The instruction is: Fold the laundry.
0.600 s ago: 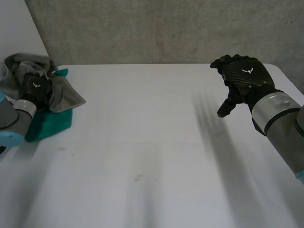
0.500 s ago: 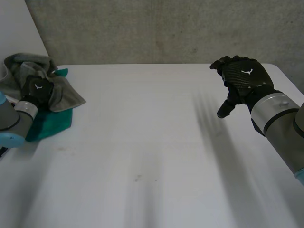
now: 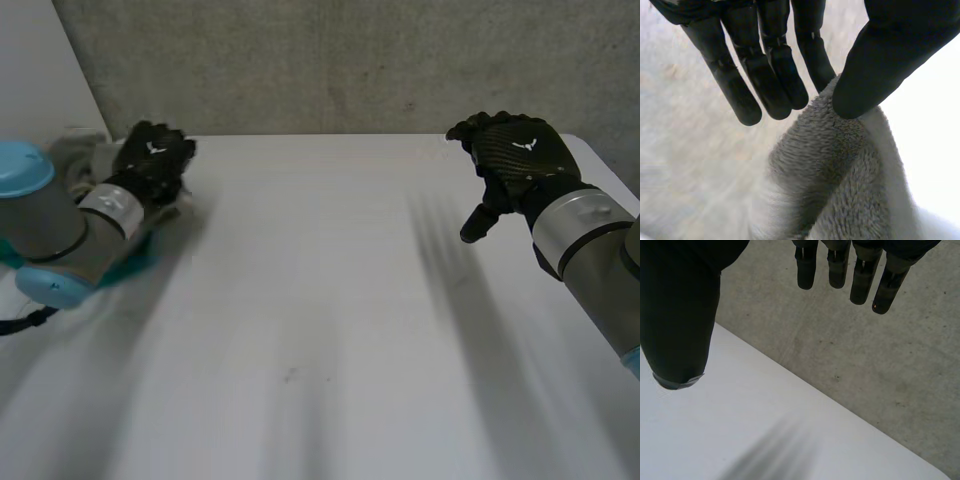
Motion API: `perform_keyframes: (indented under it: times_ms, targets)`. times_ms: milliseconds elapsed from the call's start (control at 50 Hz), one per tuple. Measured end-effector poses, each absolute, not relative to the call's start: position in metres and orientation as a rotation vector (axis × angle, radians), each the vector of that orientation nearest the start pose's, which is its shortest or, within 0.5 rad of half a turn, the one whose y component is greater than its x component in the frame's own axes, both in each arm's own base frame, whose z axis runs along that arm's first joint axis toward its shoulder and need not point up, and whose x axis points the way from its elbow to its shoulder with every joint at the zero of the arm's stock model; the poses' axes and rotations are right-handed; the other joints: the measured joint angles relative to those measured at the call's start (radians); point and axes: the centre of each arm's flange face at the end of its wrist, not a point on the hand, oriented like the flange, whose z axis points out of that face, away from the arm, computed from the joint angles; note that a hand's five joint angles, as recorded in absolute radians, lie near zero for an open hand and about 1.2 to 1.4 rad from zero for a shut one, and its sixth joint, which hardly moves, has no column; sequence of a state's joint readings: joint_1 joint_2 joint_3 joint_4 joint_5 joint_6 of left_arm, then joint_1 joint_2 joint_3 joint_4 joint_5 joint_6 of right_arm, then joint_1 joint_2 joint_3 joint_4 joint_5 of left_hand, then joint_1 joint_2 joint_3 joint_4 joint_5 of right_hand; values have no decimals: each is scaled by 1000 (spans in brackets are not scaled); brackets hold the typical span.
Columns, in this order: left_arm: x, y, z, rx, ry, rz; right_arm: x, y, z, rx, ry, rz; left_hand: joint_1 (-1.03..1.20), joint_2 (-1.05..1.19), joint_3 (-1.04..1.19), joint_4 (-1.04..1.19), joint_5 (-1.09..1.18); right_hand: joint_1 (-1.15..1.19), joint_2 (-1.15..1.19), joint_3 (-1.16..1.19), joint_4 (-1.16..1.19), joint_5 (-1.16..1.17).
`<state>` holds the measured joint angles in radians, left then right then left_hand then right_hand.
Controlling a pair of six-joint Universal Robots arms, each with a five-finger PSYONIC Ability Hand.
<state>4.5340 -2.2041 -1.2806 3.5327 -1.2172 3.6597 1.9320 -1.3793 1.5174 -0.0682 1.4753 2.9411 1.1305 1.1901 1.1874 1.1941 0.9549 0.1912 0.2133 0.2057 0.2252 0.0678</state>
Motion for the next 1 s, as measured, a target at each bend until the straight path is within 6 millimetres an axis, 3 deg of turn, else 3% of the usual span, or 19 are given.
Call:
perform_keyframes:
  times_ms: [80, 140, 160, 240, 400, 480, 520, 540, 600, 640, 740, 760, 780, 820, 880, 1000]
  targets:
    - [-261, -356, 215, 1090, 2019, -2393, 247, -276, 271, -677, 2072, -2024, 0, 0, 0, 2, 0, 0, 0, 0, 0, 0]
    - [-281, -313, 225, 1116, 2207, -2478, 243, -280, 273, -663, 2081, -2034, 0, 0, 0, 2, 0, 0, 0, 0, 0, 0]
    - [-281, -313, 225, 1116, 2207, -2478, 243, -280, 273, -663, 2081, -2034, 0, 0, 0, 2, 0, 0, 0, 0, 0, 0]
    - [-300, -269, 233, 1258, 2358, -2524, 241, -282, 273, -655, 2085, -2040, 0, 0, 0, 2, 0, 0, 0, 0, 0, 0]
    - [-330, -213, 232, 1508, 2627, -2496, 241, -282, 273, -657, 2085, -2039, 0, 0, 0, 3, 0, 0, 0, 0, 0, 0]
    - [-347, -200, 220, 1564, 2732, -2457, 241, -282, 272, -659, 2087, -2037, 0, 0, 0, 3, 0, 0, 0, 0, 0, 0]
    - [-354, -199, 212, 1575, 2767, -2435, 241, -282, 272, -661, 2088, -2035, -237, -237, -214, -215, -200, 0, 0, 0, 0, 0]
    - [-356, -200, 209, 1576, 2773, -2430, 241, -282, 272, -662, 2089, -2035, -237, -237, -214, -215, -200, 0, 0, 0, 0, 0]
    - [-364, -207, 199, 1562, 2772, -2421, 242, -282, 271, -678, 2096, -2034, -844, -840, -831, -835, -788, 0, 0, 0, 0, 0]
    - [-364, -211, 198, 1540, 2759, -2430, 242, -283, 270, -692, 2103, -2031, -874, -877, -869, -885, -833, 0, 0, 0, 0, 0]
    - [-343, -258, 208, 1251, 2638, -2513, 244, -281, 263, -784, 2148, -2001, -911, -970, -962, -975, -904, 0, 0, 0, 0, 0]
    - [-343, -258, 208, 1251, 2638, -2513, 244, -281, 263, -784, 2148, -2001, -911, -970, -962, -975, -904, 0, 0, 0, 0, 0]
    - [-326, -282, 216, 1112, 2565, -2540, 245, -280, 258, -853, 2181, -1966, -911, -970, -962, -975, -904, 0, 0, 0, 0, 0]
    - [-314, -294, 221, 1043, 2520, -2549, 245, -279, 255, -888, 2196, -1945, -911, -970, -962, -975, -904, 0, 0, 0, 0, 0]
    - [-280, -325, 232, 899, 2391, -2537, 249, -272, 245, -1009, 2232, -1852, -911, -970, -962, -975, -904, 0, 0, 0, 0, 0]
    - [-247, -349, 235, 855, 2262, -2455, 262, -255, 233, -1141, 2196, -1722, -911, -970, -962, -975, -904, 0, 0, 0, 0, 0]
